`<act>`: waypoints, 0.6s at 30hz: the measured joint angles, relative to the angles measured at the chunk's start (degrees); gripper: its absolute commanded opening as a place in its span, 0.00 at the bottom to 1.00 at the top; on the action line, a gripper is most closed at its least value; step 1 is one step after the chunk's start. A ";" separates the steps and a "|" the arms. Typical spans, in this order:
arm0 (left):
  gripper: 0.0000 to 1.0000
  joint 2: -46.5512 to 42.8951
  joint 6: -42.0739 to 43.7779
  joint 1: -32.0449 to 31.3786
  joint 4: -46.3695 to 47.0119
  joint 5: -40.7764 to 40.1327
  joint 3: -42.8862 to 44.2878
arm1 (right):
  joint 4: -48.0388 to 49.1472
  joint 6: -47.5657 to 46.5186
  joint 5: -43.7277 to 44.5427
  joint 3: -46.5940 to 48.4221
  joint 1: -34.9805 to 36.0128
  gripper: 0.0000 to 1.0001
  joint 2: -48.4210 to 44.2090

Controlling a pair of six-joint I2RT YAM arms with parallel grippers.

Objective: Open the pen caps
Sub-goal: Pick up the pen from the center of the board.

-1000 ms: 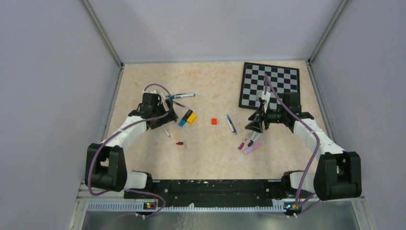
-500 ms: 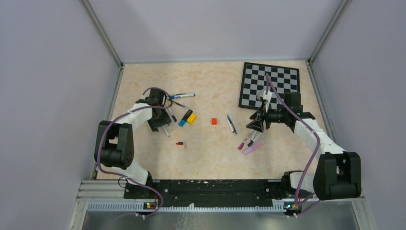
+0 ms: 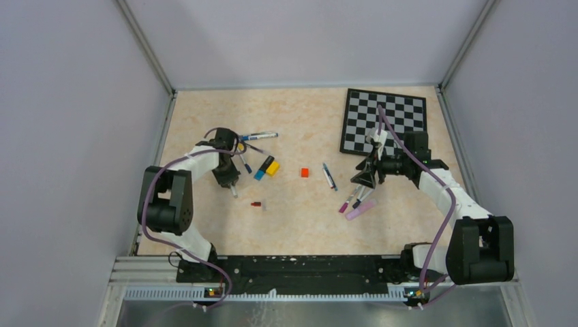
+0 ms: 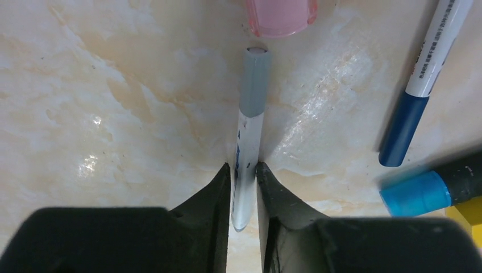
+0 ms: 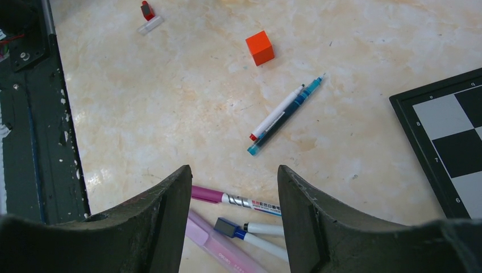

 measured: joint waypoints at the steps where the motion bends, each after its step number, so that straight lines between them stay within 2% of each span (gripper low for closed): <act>1: 0.18 0.15 0.04 0.00 -0.02 -0.11 0.13 | -0.02 -0.02 0.02 0.02 0.00 0.56 0.00; 6: 0.06 0.26 0.28 -0.07 0.09 -0.50 0.20 | -0.37 -0.11 0.02 0.02 0.00 0.56 0.00; 12: 0.00 -0.98 1.40 -0.04 0.46 -2.51 -1.01 | -0.70 -0.42 -0.02 0.02 -0.02 0.56 -0.02; 15: 0.00 -5.14 2.67 -0.02 0.50 -3.69 -3.82 | -1.36 -1.01 -0.31 0.02 -0.28 0.57 -0.04; 18: 0.00 -13.94 4.39 0.00 1.49 -3.26 -6.38 | -2.36 -2.08 -0.83 0.02 -0.37 0.58 -0.37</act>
